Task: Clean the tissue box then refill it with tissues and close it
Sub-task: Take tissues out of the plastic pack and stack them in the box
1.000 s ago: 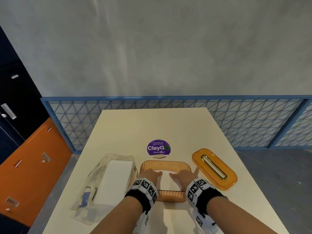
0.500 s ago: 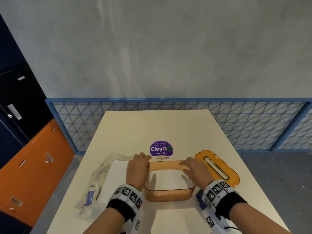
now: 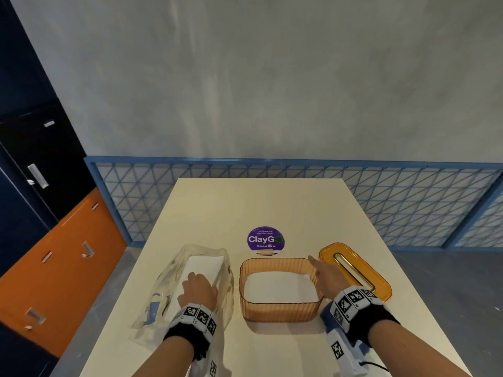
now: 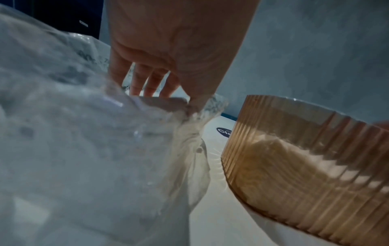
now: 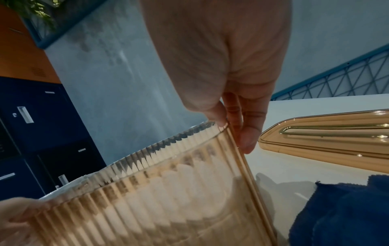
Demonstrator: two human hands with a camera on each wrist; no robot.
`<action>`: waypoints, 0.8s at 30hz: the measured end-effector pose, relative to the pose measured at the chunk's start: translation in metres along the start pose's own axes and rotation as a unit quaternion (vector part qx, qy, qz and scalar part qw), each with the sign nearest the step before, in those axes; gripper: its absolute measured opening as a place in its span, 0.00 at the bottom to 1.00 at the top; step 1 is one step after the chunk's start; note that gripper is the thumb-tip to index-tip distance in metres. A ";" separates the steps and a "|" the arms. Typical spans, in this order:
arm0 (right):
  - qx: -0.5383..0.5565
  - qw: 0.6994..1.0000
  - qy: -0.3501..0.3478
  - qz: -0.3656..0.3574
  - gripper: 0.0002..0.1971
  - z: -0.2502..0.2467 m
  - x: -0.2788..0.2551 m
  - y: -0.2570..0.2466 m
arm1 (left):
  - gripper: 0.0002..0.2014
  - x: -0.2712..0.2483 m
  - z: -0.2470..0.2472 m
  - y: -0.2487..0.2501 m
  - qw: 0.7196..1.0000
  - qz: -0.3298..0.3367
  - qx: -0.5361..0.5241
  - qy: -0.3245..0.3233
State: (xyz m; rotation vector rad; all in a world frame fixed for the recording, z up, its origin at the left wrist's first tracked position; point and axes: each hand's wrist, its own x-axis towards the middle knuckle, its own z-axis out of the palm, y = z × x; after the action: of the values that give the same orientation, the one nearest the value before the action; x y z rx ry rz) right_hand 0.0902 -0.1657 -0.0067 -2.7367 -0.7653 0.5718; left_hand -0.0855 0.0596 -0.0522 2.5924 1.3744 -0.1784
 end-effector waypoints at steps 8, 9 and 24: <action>-0.014 1.000 0.002 0.001 0.32 -0.003 -0.006 0.004 | 0.17 0.004 -0.004 -0.003 1.000 0.008 0.009 -0.023; -0.015 1.000 0.001 0.001 0.32 -0.002 -0.006 0.004 | 0.17 0.006 -0.005 -0.004 1.000 0.008 0.005 -0.018; -0.028 0.999 -0.014 0.009 0.34 0.001 -0.006 0.004 | 0.20 0.008 0.005 0.004 0.999 -0.019 -0.021 -0.043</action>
State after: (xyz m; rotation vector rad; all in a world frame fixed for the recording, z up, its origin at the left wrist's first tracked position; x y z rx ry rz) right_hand 0.0869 -0.1721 -0.0075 -2.7944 -0.7745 0.6019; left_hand -0.0780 0.0630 -0.0586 2.4949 1.3817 -0.2606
